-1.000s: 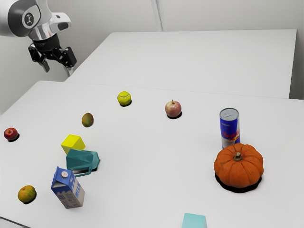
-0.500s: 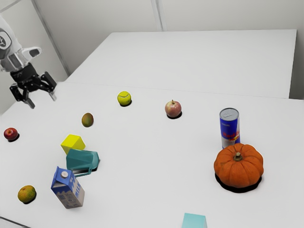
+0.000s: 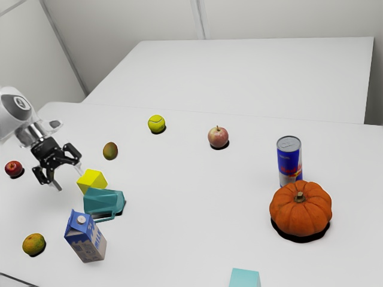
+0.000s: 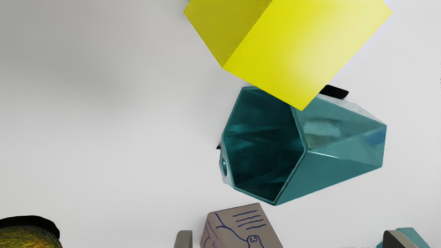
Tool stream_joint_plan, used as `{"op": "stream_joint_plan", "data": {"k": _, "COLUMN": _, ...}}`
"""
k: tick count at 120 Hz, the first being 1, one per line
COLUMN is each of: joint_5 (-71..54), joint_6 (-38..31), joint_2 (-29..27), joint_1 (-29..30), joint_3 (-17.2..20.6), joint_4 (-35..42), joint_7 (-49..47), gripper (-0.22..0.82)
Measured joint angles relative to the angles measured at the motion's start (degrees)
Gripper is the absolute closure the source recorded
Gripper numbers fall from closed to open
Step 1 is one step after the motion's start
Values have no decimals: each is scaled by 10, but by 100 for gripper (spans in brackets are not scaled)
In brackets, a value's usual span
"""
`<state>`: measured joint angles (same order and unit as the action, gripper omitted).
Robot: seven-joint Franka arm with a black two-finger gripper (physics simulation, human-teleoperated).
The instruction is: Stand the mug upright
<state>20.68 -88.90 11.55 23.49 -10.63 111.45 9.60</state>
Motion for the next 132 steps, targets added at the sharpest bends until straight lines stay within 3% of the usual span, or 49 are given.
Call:
{"op": "stream_joint_plan", "data": {"k": 41, "joint_5": 90, "joint_6": -2, "joint_2": 63, "joint_1": -3, "joint_3": -2, "joint_4": -1, "joint_7": 44, "gripper": 0}}
{"op": "stream_joint_plan", "data": {"k": 82, "joint_5": 158, "joint_6": -2, "joint_2": 82, "joint_1": -8, "joint_3": 2, "joint_4": 7, "joint_7": 65, "gripper": 1}}
{"op": "stream_joint_plan", "data": {"k": 108, "joint_5": 161, "joint_6": 0, "joint_2": 80, "joint_1": -11, "joint_3": 4, "joint_4": 2, "joint_7": 68, "gripper": 51}}
{"op": "stream_joint_plan", "data": {"k": 119, "joint_5": 161, "joint_6": 1, "joint_2": 75, "joint_1": -17, "joint_3": 6, "joint_4": 1, "joint_7": 67, "gripper": 63}}
{"op": "stream_joint_plan", "data": {"k": 132, "joint_5": 162, "joint_6": 1, "joint_2": 67, "joint_1": -22, "joint_3": 17, "joint_4": 1, "joint_7": 61, "gripper": 70}}
